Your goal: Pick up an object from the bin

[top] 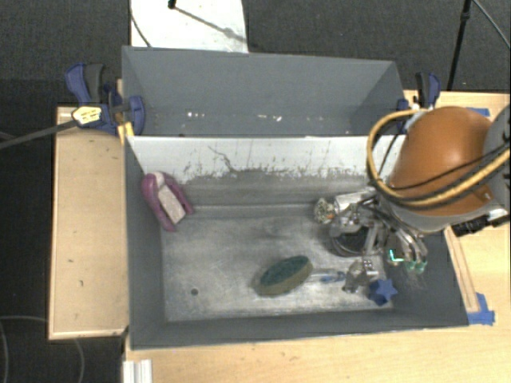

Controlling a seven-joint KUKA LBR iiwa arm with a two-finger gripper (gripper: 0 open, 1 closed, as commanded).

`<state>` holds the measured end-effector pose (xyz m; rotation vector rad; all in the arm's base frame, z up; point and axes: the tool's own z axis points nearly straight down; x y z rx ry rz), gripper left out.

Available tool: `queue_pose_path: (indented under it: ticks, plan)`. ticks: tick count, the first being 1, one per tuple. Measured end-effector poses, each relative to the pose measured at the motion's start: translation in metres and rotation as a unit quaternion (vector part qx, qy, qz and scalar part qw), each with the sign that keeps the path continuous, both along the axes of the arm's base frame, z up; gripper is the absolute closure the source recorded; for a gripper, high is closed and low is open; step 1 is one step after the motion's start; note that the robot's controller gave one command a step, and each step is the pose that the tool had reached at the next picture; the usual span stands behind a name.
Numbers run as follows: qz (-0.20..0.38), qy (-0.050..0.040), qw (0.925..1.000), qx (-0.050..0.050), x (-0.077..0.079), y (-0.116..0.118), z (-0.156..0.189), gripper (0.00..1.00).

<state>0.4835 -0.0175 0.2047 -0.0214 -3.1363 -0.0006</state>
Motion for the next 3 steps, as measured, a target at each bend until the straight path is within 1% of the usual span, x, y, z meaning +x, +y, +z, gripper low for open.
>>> queue_pose_path:
  ticks: [1, 2, 3]
  plan:
    - [-0.073, -0.005, 0.9973, 0.0, 0.05, 0.031, -0.135, 0.0]
    - [-0.073, -0.0093, 0.9973, 0.0, 0.052, 0.03, -0.13, 1.0]
    - [0.071, -0.0071, 0.9974, -0.001, 0.043, -0.018, -0.005, 1.0]
